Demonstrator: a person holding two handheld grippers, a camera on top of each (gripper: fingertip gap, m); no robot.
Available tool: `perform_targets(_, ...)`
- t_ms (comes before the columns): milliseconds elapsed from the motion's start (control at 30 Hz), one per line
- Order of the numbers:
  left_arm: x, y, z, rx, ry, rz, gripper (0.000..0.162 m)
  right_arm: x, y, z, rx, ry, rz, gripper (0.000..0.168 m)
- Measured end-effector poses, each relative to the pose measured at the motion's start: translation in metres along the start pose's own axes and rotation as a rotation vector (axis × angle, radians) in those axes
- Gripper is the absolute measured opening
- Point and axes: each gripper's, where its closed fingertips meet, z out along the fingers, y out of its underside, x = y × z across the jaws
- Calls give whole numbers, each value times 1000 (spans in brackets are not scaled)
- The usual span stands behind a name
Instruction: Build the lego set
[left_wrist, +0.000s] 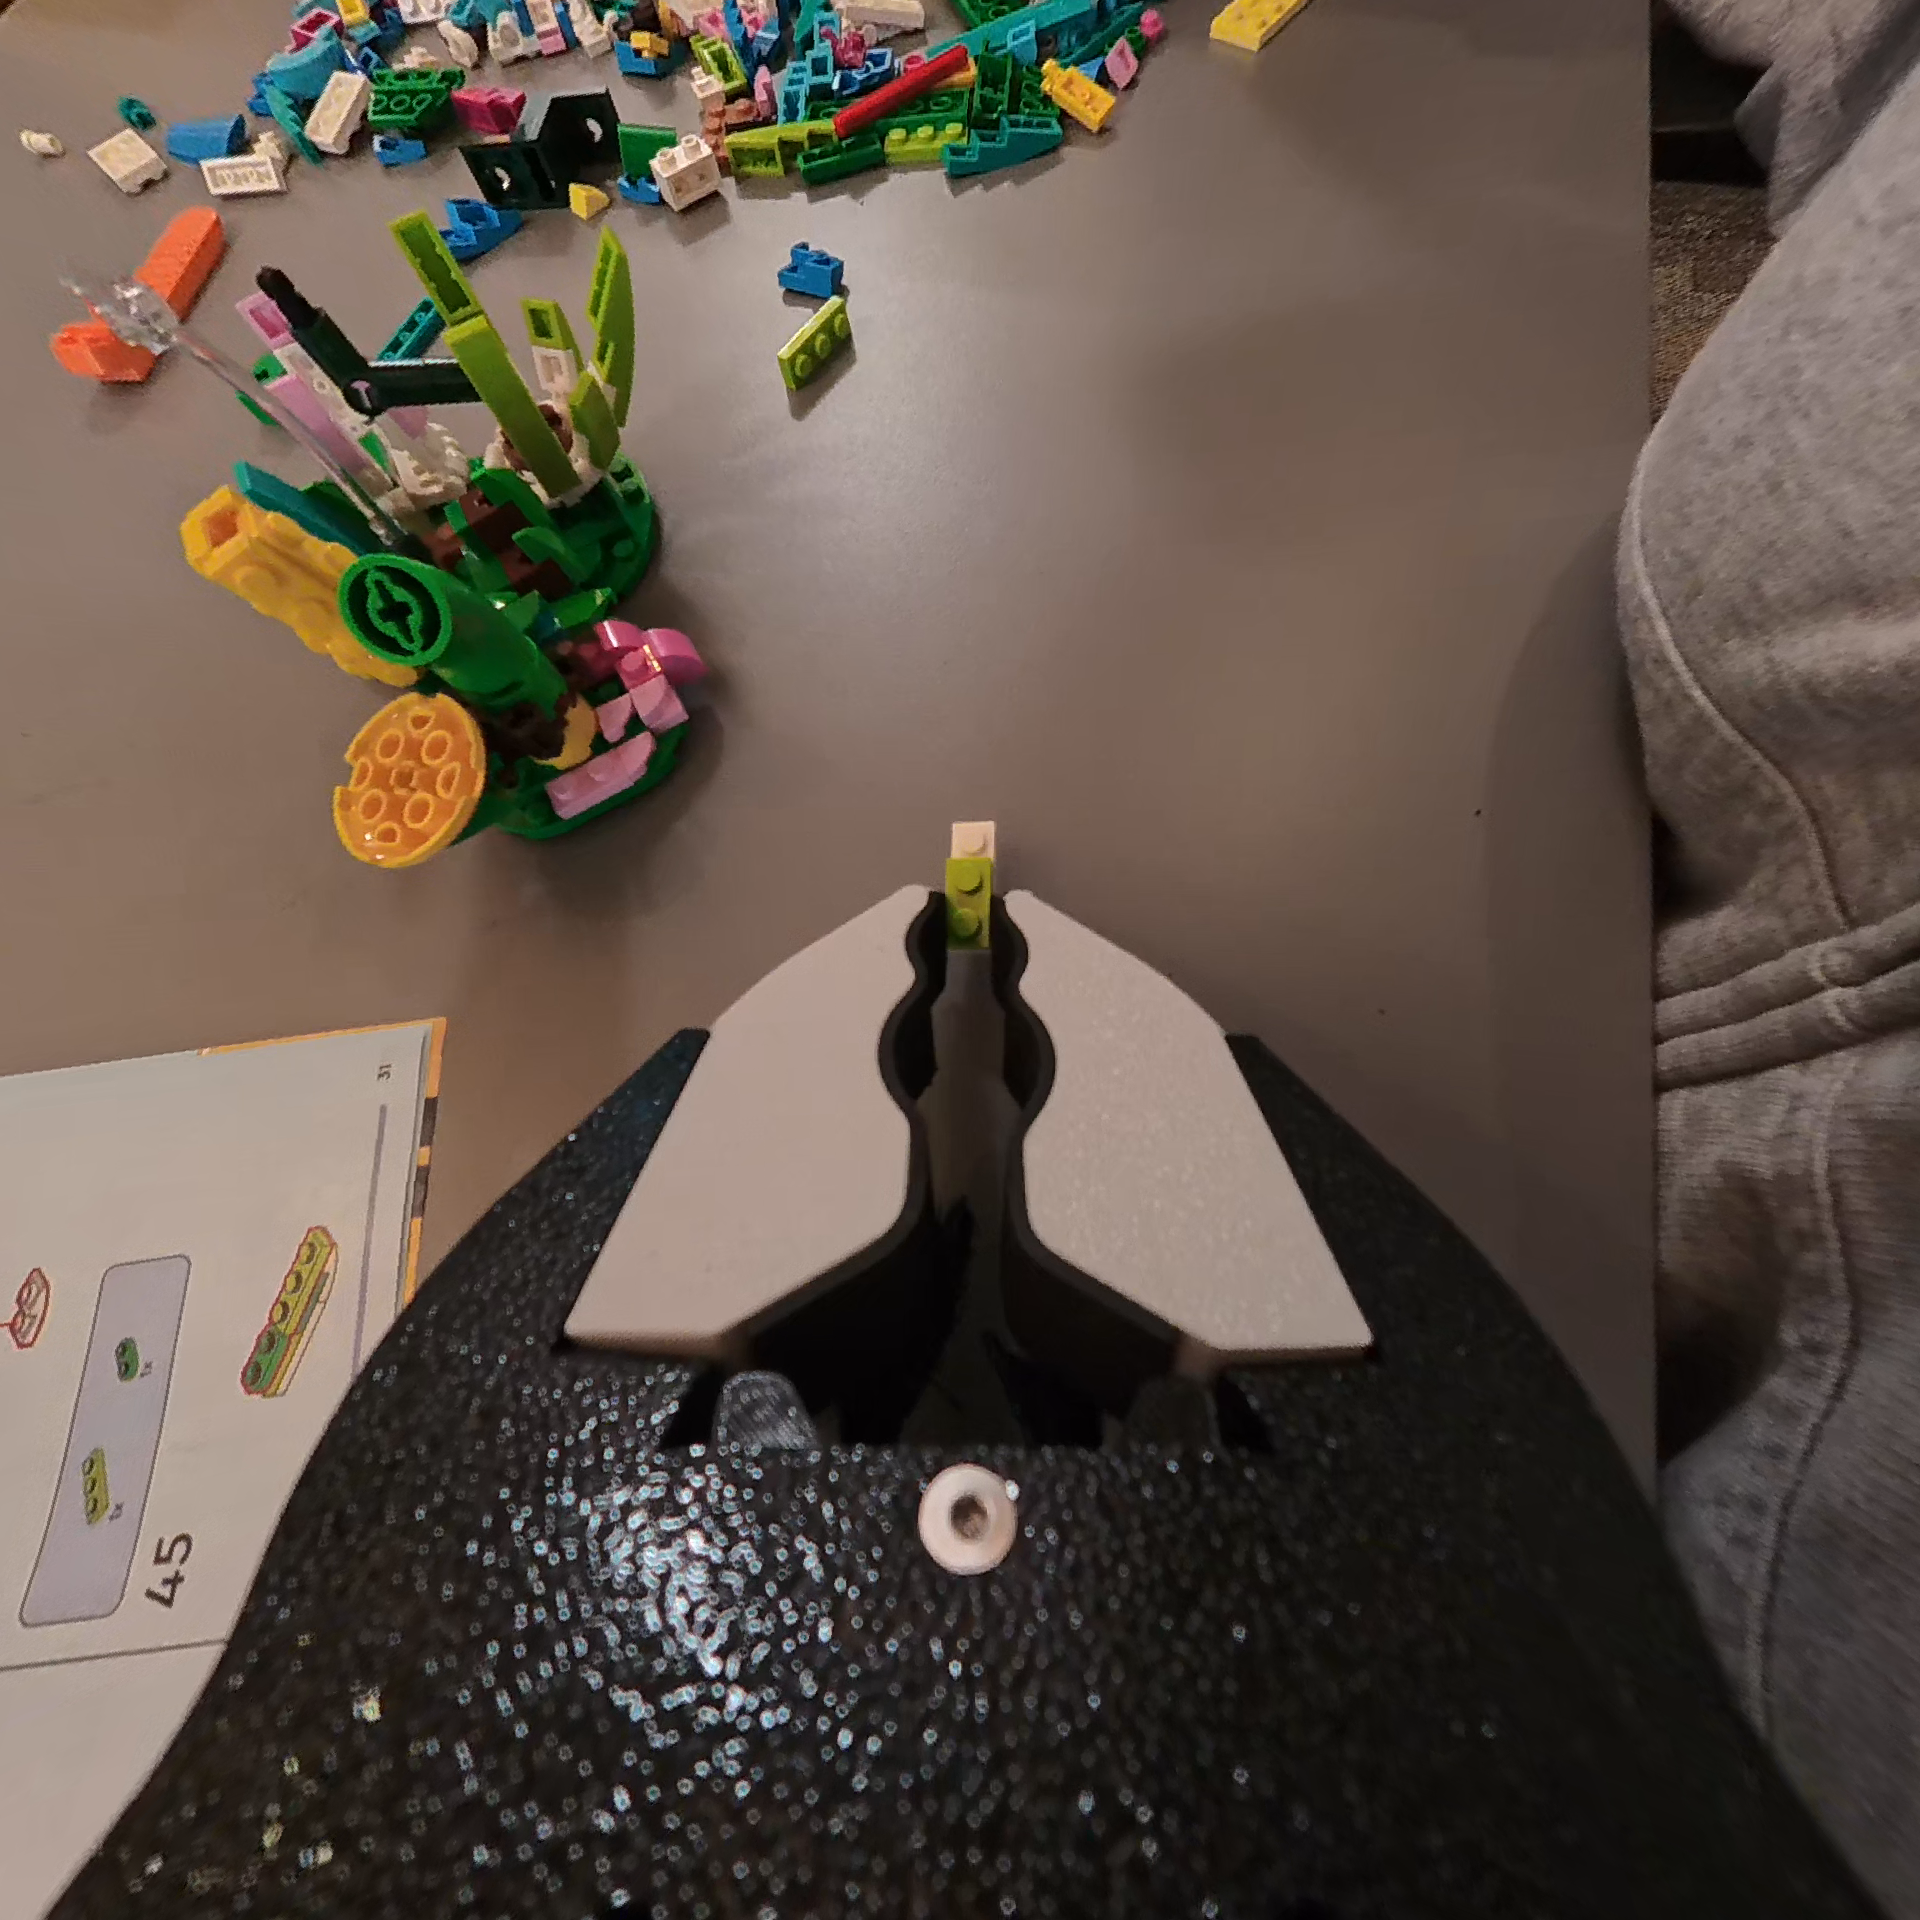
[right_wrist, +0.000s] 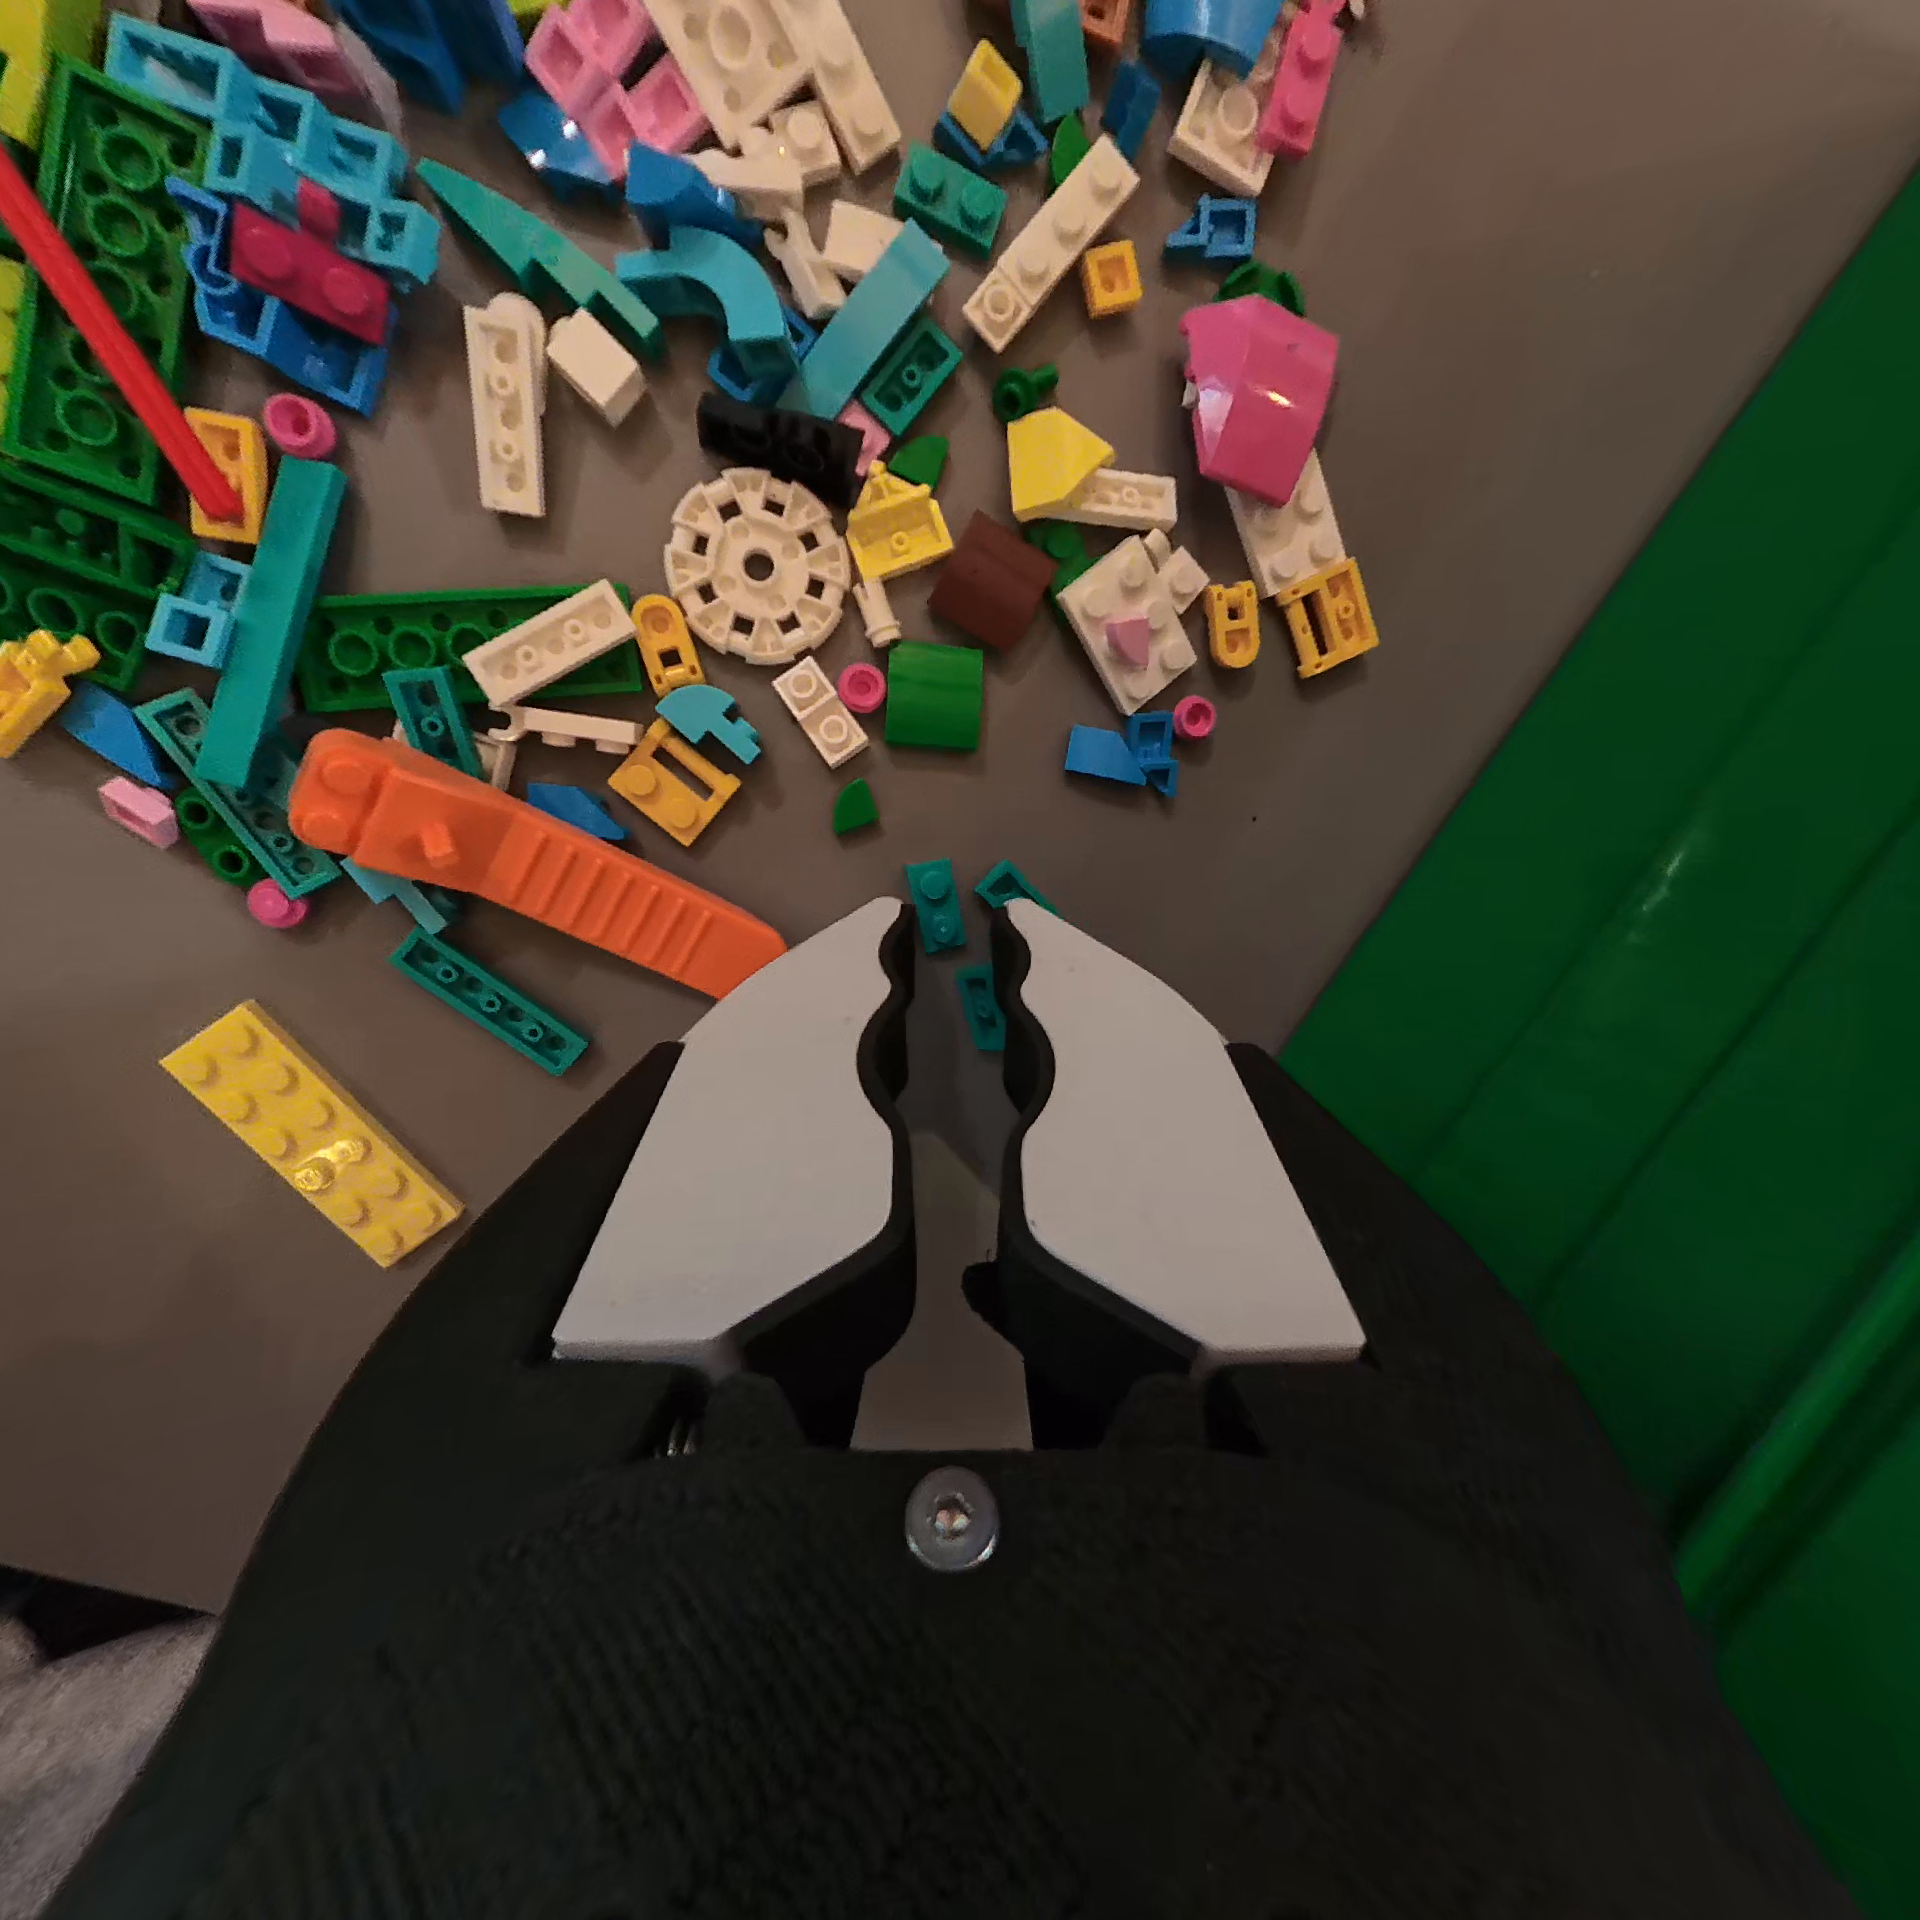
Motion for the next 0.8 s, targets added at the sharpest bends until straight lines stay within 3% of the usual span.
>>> perform_targets(500,0,1,1,-5,1,5,8,-7,-5,2,30,-72,64,6)
perform_targets(800,0,1,1,-9,4,-4,8,-19,-27,-25,135,-12,-95,6)
